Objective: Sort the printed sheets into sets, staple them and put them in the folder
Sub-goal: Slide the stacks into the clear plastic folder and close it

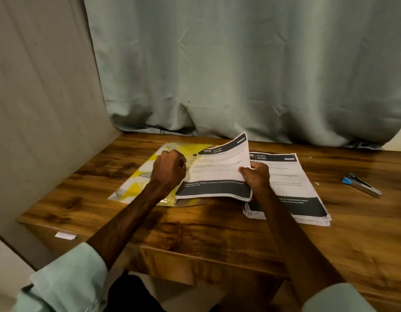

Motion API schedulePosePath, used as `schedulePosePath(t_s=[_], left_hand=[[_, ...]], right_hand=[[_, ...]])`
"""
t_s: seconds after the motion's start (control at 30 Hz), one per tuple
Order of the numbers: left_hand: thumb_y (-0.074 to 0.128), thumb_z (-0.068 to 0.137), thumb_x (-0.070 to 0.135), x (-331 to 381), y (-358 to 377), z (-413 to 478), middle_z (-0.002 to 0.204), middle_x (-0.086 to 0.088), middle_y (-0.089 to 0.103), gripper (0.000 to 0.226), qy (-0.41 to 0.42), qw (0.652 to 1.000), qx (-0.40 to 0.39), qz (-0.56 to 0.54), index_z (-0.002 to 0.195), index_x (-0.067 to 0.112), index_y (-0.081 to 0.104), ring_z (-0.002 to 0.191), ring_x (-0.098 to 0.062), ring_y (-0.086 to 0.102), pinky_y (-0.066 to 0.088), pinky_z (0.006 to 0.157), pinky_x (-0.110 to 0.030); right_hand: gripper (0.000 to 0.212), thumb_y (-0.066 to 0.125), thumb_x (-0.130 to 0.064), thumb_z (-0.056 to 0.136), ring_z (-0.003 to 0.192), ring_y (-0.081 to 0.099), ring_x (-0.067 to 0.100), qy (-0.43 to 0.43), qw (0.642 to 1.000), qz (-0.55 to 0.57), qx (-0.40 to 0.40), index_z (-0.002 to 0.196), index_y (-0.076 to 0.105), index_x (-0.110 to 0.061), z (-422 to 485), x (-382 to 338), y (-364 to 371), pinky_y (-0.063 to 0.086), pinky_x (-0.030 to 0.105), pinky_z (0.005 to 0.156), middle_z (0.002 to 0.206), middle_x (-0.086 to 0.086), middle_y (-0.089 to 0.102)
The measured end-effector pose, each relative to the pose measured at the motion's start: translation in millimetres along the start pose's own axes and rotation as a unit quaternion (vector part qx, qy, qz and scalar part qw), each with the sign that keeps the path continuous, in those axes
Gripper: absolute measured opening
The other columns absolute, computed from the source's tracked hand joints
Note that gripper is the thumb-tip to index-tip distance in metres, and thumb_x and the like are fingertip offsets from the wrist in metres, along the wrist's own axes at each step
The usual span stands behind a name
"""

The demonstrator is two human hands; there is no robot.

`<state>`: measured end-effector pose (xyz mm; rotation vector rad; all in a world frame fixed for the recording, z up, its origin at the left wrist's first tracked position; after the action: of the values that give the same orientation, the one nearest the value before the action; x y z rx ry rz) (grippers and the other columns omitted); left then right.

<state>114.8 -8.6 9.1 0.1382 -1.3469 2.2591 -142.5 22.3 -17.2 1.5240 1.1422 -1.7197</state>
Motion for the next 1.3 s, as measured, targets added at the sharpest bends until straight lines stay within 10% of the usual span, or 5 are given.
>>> schedulePosePath(t_s=[0.3, 0.57, 0.73, 1.07, 1.3], left_hand=[[0.072, 0.084, 0.010, 2, 5, -1, 0.093, -0.006, 0.079, 0.016, 0.015, 1.000, -0.005, 0.020, 0.097, 0.014, 0.081, 0.084, -0.027, 0.071, 0.060, 0.072, -0.039], [0.074, 0.083, 0.012, 5, 3, -3, 0.091, -0.004, 0.079, 0.012, 0.024, 1.000, 0.005, 0.009, 0.093, 0.014, 0.081, 0.080, -0.023, 0.072, 0.060, 0.071, -0.037], [0.076, 0.086, 0.013, 0, 1, 0, 0.091, -0.004, 0.079, 0.012, 0.026, 1.000, 0.004, 0.003, 0.096, 0.012, 0.082, 0.077, -0.018, 0.072, 0.062, 0.072, -0.034], [0.073, 0.087, 0.012, -2, -3, 0, 0.089, -0.004, 0.078, 0.013, 0.049, 0.999, 0.000, 0.011, 0.096, 0.013, 0.081, 0.076, -0.020, 0.072, 0.061, 0.070, -0.036], [0.069, 0.087, 0.012, -7, -6, 1, 0.083, -0.004, 0.077, 0.012, 0.073, 0.997, 0.000, 0.026, 0.090, 0.015, 0.080, 0.076, -0.026, 0.071, 0.055, 0.064, -0.034]], right_hand=[[0.026, 0.061, -0.007, 0.095, 0.111, 0.067, 0.029, -0.044, 0.998, -0.001, 0.043, 0.117, 0.070, -0.001, -23, 3, 58, 0.048, 0.013, 0.070, 0.123, 0.013, 0.070], [0.034, 0.047, -0.015, 0.105, 0.120, 0.062, 0.035, 0.036, 0.999, 0.007, -0.016, 0.132, 0.055, 0.004, -31, -1, 109, 0.054, 0.039, 0.096, 0.136, 0.020, 0.060], [0.024, 0.059, -0.010, 0.096, 0.104, 0.069, 0.033, 0.062, 0.996, 0.006, -0.065, 0.118, 0.061, 0.000, -16, 13, 104, 0.064, 0.033, 0.069, 0.119, 0.008, 0.067], [0.027, 0.084, -0.001, 0.078, 0.076, 0.075, 0.030, 0.047, 0.996, 0.033, -0.062, 0.103, 0.074, 0.003, -12, 7, 113, 0.063, 0.047, 0.076, 0.096, 0.019, 0.076], [0.019, 0.080, 0.015, 0.074, 0.039, 0.062, 0.017, 0.103, 0.982, 0.154, -0.045, 0.083, 0.065, 0.007, -23, -7, 133, 0.051, 0.024, 0.035, 0.077, 0.021, 0.066]])
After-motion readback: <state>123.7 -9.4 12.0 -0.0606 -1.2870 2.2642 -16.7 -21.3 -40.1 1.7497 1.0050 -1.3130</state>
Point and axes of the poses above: each hand's wrist, its own z-axis towards the middle knuckle, its own y-axis out of the palm, x = y × z, the point moved 1 cm from there along z, towards the middle knuckle
